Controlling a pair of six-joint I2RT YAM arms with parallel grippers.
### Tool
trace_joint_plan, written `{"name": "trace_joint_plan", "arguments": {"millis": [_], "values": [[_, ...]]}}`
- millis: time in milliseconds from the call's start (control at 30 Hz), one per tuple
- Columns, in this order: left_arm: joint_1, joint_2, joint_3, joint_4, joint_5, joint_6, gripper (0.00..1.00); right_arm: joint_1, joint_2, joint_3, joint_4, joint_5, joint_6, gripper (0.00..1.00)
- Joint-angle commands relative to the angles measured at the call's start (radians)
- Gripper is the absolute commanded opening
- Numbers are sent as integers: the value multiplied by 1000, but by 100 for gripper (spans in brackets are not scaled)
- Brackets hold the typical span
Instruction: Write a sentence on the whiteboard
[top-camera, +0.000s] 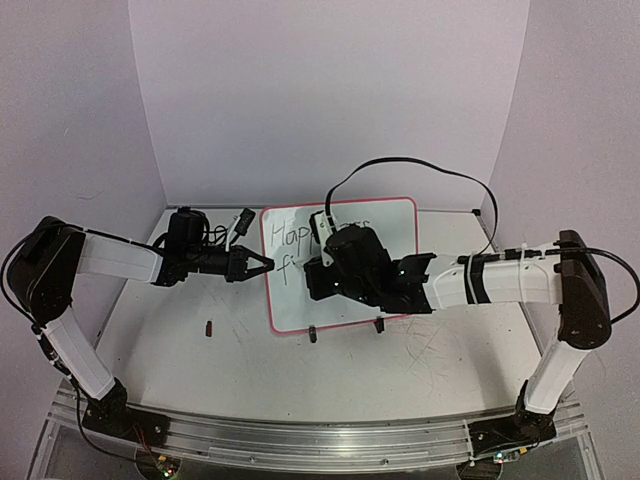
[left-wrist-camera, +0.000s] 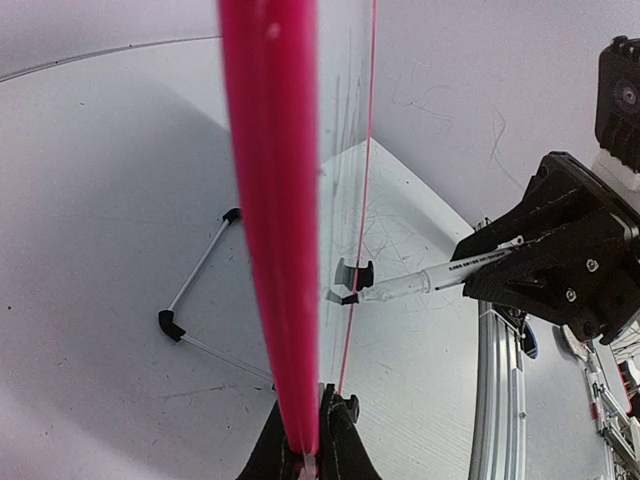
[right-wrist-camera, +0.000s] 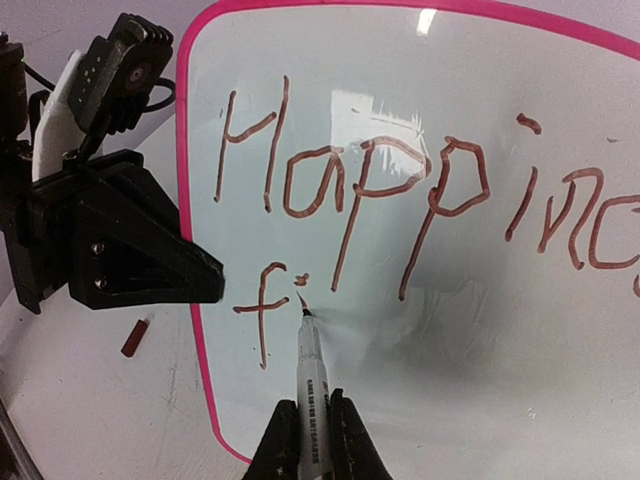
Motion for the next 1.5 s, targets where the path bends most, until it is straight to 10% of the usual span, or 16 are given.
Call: {"name": "trace_joint_plan", "arguments": {"millis": [0, 1467], "values": [[-5, 20, 27, -61, -103, 50, 0, 4, -29, -17, -9, 9, 20, 0], [-5, 27, 33, -67, -102, 52, 0, -10, -28, 29, 27, 1, -17, 0]]}}
